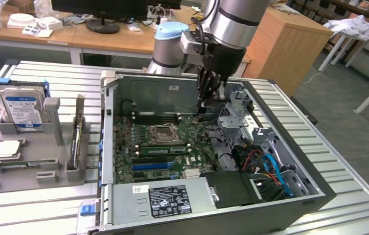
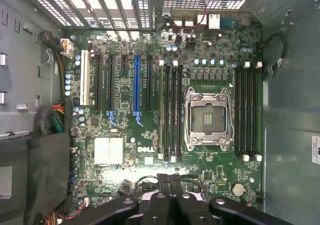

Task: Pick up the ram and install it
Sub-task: 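Press down the ram until it locks into place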

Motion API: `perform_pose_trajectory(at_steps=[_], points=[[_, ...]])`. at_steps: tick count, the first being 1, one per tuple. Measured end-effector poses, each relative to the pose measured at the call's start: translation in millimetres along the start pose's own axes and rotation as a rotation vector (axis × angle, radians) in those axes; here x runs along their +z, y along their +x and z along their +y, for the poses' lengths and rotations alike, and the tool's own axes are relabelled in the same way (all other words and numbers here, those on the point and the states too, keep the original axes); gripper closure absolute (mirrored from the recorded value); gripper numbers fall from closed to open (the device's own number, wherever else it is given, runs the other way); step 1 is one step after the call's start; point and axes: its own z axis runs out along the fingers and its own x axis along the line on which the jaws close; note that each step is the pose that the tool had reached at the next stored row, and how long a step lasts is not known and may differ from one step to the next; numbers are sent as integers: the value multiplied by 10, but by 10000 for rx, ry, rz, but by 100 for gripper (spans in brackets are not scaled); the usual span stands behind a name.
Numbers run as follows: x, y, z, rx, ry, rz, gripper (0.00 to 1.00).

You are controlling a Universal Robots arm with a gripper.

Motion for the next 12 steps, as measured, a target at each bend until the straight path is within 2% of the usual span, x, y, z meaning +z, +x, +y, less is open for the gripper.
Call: perform_pose_trajectory(at_steps=[12], points=[[0, 0, 20, 0, 0, 1, 89]])
